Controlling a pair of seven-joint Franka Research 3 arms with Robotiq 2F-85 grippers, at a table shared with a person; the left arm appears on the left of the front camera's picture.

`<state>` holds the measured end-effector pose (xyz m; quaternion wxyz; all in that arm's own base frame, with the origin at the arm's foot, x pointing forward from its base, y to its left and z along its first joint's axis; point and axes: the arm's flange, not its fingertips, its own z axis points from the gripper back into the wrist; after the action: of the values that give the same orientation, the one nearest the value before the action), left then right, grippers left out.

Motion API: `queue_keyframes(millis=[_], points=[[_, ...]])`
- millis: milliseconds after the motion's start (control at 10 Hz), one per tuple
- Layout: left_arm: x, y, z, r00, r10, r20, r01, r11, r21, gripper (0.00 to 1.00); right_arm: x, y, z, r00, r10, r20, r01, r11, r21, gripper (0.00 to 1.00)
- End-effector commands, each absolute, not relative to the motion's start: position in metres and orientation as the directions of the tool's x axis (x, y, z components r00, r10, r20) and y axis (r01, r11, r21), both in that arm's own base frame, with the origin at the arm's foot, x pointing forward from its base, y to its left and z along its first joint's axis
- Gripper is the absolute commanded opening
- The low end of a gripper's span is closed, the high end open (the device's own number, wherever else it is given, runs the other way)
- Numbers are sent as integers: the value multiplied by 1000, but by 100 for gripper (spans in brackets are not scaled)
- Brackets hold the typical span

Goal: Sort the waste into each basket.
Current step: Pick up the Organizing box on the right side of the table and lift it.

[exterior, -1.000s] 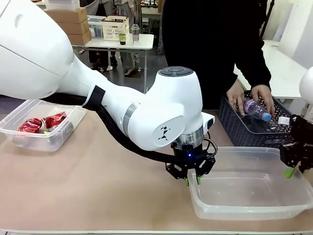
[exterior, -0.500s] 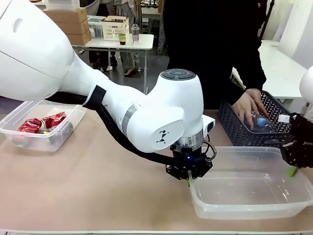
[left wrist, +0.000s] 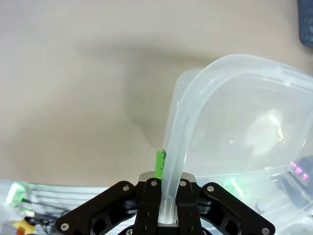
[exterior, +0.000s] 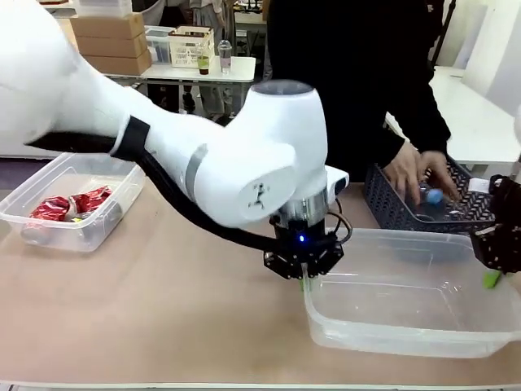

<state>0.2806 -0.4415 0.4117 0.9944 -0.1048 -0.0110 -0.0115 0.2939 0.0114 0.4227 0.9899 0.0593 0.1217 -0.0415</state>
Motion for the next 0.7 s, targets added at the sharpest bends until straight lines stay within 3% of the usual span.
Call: queue_keyframes(millis=[0, 300, 600], points=[[308, -368, 451, 1000, -15, -6, 14, 983, -182, 0, 263, 58, 448, 979, -28, -200, 53, 991, 123, 0], [333, -293, 471, 999, 4, 41, 4, 982, -187, 0, 319, 134, 484, 976, 29, -217, 38, 954, 296, 0], [322, -232, 469, 986, 117, 119, -86, 968, -237, 0, 375, 175, 499, 964, -24, -264, 104, 951, 292, 0]])
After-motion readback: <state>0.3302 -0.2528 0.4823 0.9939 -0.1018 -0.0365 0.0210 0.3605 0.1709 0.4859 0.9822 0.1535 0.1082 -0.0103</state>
